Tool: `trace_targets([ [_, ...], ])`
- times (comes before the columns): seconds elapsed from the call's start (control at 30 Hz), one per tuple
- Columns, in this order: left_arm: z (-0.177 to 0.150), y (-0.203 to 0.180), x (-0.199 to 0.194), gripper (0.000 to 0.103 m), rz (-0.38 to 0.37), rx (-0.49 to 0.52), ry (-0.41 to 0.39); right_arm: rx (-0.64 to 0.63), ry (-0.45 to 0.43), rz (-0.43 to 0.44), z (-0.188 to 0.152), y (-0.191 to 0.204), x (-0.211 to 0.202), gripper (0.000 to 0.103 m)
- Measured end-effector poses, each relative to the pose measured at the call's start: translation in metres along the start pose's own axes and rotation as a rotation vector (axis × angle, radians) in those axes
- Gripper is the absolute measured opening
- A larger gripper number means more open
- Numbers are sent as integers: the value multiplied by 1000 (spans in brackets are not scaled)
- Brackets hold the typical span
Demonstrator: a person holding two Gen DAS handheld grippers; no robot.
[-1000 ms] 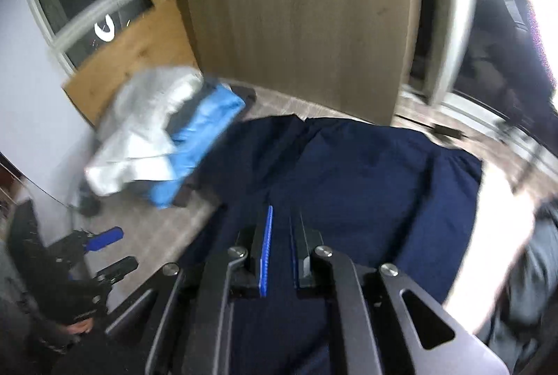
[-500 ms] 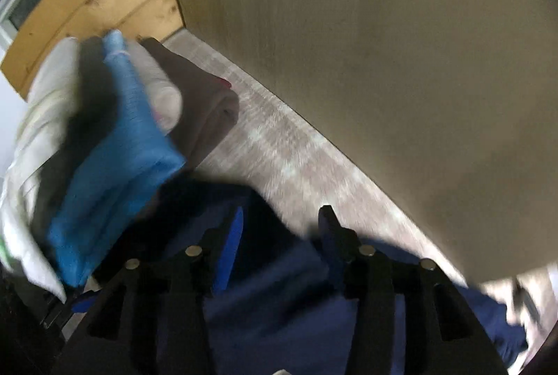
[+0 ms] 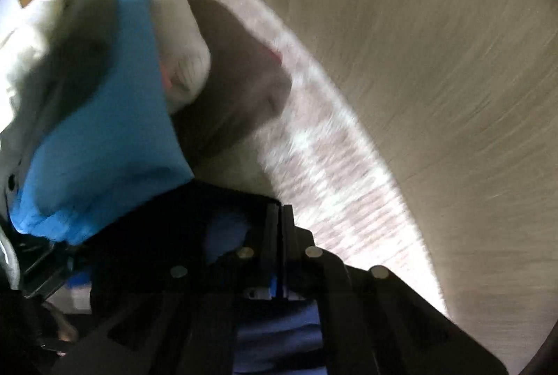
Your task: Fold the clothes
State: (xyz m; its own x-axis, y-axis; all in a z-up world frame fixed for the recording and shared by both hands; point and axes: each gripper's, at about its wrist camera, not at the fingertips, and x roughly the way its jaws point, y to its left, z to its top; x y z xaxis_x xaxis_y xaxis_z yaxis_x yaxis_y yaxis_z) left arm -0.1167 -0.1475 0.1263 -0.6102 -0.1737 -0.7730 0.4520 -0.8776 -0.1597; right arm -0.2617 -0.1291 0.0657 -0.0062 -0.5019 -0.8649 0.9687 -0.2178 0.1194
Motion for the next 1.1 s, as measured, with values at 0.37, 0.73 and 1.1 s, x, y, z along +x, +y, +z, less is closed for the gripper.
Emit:
trace_targets([
  [0.37, -56, -14, -59, 57, -76, 276, 28, 192, -97, -284, -130, -61, -104, 43],
  [0.73, -14, -7, 0, 60, 74, 61, 68, 44, 49, -80, -46, -24, -17, 43],
  [1.1, -21, -12, 13, 7, -23, 67, 50, -39, 11, -39, -38, -5, -9, 4],
])
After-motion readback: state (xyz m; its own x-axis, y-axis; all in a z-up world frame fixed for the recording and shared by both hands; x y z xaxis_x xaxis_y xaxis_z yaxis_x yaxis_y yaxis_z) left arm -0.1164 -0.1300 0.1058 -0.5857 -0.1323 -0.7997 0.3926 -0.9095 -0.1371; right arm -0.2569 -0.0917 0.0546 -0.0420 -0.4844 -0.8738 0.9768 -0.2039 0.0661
